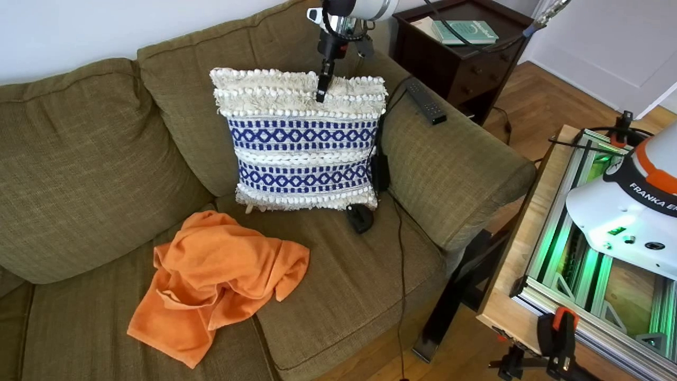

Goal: Lay the pillow down

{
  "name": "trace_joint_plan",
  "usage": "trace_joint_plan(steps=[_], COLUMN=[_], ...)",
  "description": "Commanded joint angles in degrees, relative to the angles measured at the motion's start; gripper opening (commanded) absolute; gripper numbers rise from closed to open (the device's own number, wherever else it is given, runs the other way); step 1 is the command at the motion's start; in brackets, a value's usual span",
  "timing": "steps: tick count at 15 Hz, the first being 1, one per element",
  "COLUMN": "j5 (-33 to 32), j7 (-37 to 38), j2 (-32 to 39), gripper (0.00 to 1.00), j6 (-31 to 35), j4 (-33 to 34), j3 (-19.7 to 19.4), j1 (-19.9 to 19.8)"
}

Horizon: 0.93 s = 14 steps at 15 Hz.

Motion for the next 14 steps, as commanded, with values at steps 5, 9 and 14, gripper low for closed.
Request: trace_joint_plan(steps=[5, 9, 14], j5=[8.8, 15.4, 25.6], j7=[-7.1, -13.1, -20.8], j2=[-6.5, -10.5, -12.1], gripper=[0.05, 0.05, 0.05], j6=[0.2, -0.3, -1.8], j4=[-5.3, -7.4, -5.7], j3=[7.3, 11.9, 16.0], j1=[-1.6, -2.0, -1.4])
